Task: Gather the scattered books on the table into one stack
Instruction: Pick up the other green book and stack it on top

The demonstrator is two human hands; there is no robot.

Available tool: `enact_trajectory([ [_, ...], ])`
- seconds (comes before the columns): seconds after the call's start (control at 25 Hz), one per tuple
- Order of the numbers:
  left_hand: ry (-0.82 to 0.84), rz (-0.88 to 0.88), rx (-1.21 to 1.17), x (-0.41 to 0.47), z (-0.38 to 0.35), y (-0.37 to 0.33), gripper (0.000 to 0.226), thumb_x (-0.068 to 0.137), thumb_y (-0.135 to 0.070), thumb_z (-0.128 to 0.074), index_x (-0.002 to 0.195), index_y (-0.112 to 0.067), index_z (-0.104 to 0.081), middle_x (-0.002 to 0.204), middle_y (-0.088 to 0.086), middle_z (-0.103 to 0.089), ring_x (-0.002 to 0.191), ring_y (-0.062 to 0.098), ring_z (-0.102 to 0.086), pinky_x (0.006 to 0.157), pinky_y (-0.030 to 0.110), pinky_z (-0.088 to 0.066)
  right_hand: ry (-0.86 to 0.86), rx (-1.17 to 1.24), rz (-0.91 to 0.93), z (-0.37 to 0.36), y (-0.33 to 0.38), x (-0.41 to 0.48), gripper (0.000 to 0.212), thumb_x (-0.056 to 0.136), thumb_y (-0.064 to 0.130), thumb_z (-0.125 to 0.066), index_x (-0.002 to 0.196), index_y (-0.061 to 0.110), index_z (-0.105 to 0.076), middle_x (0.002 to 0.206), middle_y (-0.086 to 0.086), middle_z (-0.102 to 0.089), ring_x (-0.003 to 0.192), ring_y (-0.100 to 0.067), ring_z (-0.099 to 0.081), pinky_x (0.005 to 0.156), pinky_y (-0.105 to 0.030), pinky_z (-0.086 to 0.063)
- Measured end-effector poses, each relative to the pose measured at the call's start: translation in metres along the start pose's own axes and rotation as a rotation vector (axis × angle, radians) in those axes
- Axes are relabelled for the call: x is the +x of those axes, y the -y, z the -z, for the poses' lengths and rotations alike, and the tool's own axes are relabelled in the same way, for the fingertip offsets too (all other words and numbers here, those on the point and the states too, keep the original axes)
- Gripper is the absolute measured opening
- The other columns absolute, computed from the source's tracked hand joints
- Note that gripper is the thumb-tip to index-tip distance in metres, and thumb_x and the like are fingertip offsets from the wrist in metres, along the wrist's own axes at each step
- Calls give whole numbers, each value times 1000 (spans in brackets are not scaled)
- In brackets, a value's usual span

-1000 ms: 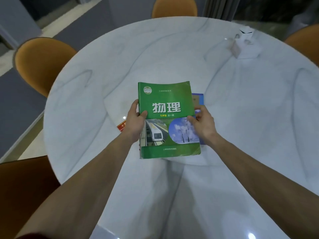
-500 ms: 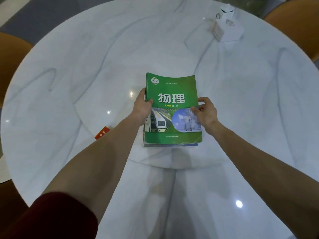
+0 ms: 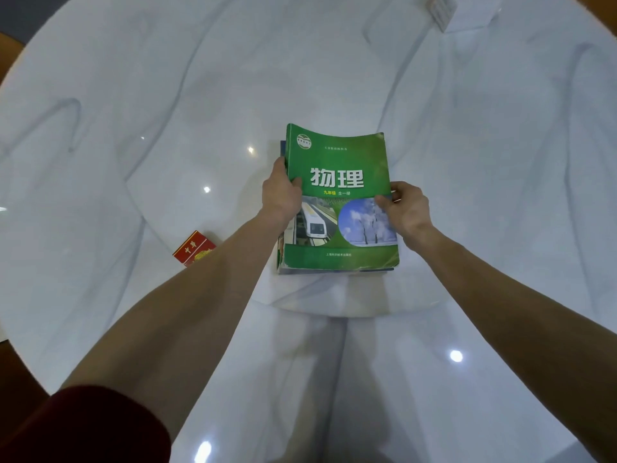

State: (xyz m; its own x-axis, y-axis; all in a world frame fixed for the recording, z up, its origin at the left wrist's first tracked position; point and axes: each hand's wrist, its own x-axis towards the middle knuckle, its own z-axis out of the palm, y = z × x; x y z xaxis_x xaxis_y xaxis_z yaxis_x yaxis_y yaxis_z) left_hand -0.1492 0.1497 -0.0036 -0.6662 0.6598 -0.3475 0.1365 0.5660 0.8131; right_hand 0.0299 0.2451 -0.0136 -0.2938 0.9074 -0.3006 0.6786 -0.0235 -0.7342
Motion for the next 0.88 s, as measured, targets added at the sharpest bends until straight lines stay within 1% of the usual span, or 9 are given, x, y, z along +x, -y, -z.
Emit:
enact_trajectory([
  [0.08,-57,-13,131,-1,1,3,37,96,-5,-46,133,-3,-43,125,19,-60,110,33,-60,91,37,-50,-6,-12,-1,-2,0,1,26,88,11,-61,113,2,-65,86,-6,-59,79,-21,-55,74,-27,-45],
  [0.24,-142,-35,425,-4,2,15,31,94,-20,-55,116,2,-57,122,21,-53,113,33,-52,93,37,-45,-16,-78,-6,-6,4,0,24,88,8,-60,109,-4,-65,86,-9,-58,79,-21,-54,75,-27,-45],
  [0.32,-132,-6,435,-5,2,19,32,94,-23,-55,111,3,-60,122,21,-50,111,34,-52,89,34,-44,-23,-127,10,-7,7,-1,25,89,6,-58,109,-6,-65,89,-17,-63,84,-29,-59,84,-33,-50],
  [0.4,-106,28,419,-6,2,20,32,94,-25,-56,107,4,-62,120,21,-53,106,32,-56,79,30,-43,-30,-155,16,-7,9,-2,24,88,4,-56,107,-8,-66,102,-24,-69,98,-37,-64,91,-39,-51],
  [0.52,-89,39,416,-7,2,20,31,93,-25,-58,101,4,-64,117,21,-57,102,32,-59,73,31,-43,-25,-150,-3,-4,10,-3,24,89,3,-55,107,-7,-67,109,-24,-70,103,-37,-64,94,-39,-51],
  [0.6,-90,43,419,-9,1,20,31,93,-24,-58,103,5,-63,118,20,-55,105,33,-57,78,34,-46,-24,-164,-2,-4,10,-4,24,88,3,-55,107,-6,-67,109,-23,-70,103,-37,-64,94,-38,-51],
  [0.68,-96,37,426,-11,1,20,31,94,-23,-56,106,5,-62,120,20,-52,108,34,-55,85,36,-47,-33,-186,8,-5,9,-4,23,88,3,-55,103,-9,-67,105,-26,-70,101,-39,-64,93,-42,-52],
  [0.76,-106,18,415,-12,1,19,29,96,-21,-54,106,5,-61,121,21,-50,108,34,-55,89,37,-47,-46,-208,23,-8,9,-3,22,86,3,-55,96,-13,-67,98,-29,-70,96,-42,-65,87,-44,-53],
  [0.88,-113,6,400,-10,3,16,28,97,-19,-52,107,5,-60,121,20,-50,107,34,-56,91,37,-47,-67,-225,27,-11,10,-1,21,85,4,-55,92,-12,-68,94,-29,-70,92,-41,-65,81,-41,-53],
])
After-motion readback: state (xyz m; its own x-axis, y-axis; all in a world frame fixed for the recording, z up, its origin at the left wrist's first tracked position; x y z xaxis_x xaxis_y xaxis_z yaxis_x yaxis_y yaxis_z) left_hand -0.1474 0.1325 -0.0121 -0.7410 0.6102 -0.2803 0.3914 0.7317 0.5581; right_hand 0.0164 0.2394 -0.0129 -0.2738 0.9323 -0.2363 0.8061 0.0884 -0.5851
